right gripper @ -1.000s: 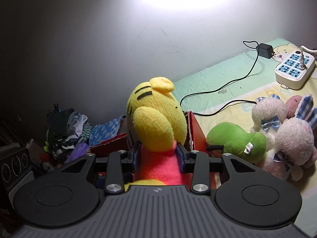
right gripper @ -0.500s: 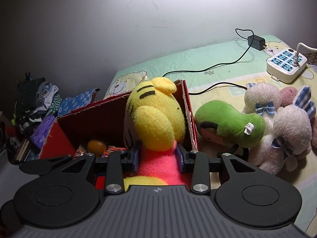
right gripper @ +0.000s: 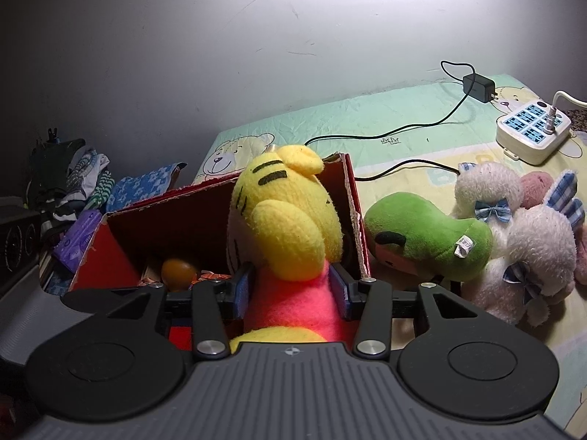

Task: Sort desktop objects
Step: 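Lower the tiger plush into the red box with the right gripper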

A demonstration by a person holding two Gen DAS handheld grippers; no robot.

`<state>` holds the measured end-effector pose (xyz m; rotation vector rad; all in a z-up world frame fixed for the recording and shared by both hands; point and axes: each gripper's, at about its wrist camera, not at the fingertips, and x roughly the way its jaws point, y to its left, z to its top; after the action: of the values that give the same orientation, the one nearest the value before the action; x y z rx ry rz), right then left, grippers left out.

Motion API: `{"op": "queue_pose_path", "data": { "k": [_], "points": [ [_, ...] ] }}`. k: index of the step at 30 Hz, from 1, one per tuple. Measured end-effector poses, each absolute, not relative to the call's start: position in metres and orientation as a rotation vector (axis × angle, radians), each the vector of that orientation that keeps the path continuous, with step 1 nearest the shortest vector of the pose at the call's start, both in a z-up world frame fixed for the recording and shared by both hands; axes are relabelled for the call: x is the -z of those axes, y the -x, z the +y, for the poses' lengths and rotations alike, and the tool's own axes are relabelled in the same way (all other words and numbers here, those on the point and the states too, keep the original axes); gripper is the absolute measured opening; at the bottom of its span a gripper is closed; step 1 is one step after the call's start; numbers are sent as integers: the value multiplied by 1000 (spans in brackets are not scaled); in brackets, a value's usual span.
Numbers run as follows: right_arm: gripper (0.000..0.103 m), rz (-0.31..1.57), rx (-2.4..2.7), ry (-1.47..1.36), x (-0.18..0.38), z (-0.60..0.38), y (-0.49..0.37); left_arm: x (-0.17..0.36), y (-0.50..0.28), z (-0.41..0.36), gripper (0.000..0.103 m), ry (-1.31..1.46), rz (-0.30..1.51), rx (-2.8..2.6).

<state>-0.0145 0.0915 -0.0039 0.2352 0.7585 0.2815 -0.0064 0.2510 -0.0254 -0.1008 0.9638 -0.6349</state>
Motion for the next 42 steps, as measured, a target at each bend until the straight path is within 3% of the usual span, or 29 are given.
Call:
{"op": "queue_pose_path", "data": {
  "k": [5, 10, 13, 42],
  "points": [
    [53, 707, -264, -288, -3, 81, 18, 26, 5, 248, 101, 104, 993, 618],
    [40, 718, -241, -285, -1, 80, 17, 22, 7, 247, 101, 91, 1011, 595],
    [38, 716, -232, -271, 0, 81, 19, 19, 8, 247, 101, 84, 1018, 576],
    [34, 706, -259, -292, 11, 74, 32, 16, 16, 244, 102, 72, 1012, 449]
  ]
}}
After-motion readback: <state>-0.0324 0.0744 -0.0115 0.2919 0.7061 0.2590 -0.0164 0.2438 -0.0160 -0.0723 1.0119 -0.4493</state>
